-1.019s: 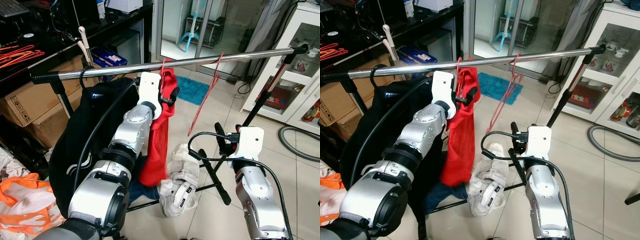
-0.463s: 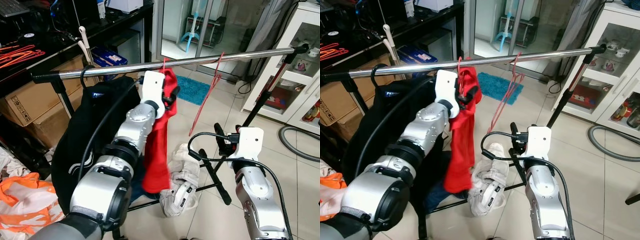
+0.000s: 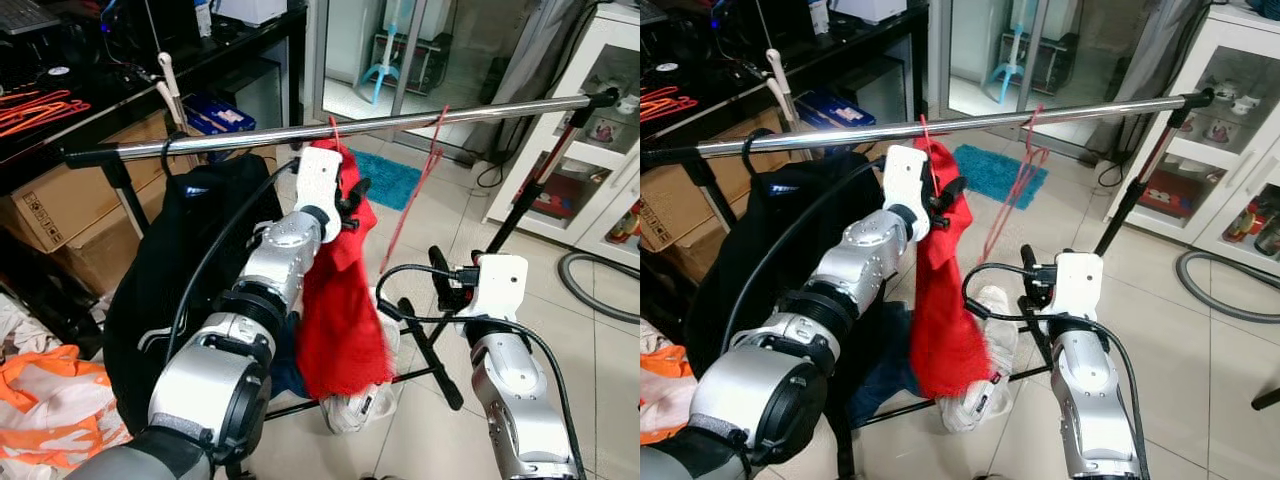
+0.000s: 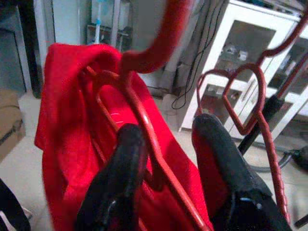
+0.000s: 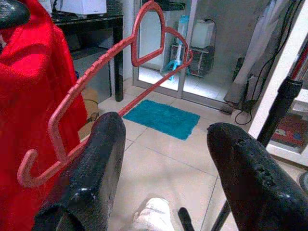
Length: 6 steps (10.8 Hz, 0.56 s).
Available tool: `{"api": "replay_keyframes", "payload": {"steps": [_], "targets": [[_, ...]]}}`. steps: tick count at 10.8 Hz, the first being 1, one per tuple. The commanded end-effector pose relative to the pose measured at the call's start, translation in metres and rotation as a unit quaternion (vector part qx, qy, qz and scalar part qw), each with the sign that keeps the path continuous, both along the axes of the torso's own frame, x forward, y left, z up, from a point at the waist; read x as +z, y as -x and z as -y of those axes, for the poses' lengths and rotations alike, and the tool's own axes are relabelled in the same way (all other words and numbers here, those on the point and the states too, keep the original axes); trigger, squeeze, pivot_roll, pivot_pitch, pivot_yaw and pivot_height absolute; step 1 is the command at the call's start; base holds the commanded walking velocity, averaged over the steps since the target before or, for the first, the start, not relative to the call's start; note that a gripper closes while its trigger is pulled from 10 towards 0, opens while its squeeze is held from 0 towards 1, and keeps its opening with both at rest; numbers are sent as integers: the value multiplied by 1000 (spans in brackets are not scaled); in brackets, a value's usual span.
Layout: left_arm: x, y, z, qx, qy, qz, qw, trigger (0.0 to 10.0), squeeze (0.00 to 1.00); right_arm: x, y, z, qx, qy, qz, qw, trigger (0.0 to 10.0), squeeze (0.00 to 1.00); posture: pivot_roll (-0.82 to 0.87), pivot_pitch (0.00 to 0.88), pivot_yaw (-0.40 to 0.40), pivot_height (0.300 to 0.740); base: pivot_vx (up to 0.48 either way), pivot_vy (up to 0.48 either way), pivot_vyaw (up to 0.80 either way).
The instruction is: Hang hanger
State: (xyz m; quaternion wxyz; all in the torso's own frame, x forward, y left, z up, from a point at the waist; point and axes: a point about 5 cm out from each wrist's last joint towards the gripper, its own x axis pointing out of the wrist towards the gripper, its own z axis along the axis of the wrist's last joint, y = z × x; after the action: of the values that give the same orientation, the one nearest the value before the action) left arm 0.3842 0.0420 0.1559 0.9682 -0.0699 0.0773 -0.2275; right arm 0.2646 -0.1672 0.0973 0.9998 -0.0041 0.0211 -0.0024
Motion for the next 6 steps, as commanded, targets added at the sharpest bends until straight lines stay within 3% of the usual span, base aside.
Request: {"api": "replay_keyframes", "payload": {"steps": [1,2,3,4,6], "targets": [[-4,1,3,-4,4,-23,1000,0,0,2,-1,2,-4,-5,-1,1000,10000,0,-79,0,0,740,0,0,0],[19,-1,3,5,-20,65,998,0,0,2,0,4,-4,-4,-1,1000,10000,0,-83,0,-2,740,0,0,0],[26,1,6,-1,-23,93,995,0,0,3,0,4,-5,-3,0,1000,10000,0,-83,0,-2,740,0,0,0],[42,15,21,-37,4,141,989,0,0,3,-1,5,-7,-3,0,1000,10000,0,-81,0,-3,740,0,0,0],[51,34,34,-81,26,156,984,0,0,2,-2,5,-6,-4,0,1000,10000,0,-70,0,-7,740,0,0,0]]}}
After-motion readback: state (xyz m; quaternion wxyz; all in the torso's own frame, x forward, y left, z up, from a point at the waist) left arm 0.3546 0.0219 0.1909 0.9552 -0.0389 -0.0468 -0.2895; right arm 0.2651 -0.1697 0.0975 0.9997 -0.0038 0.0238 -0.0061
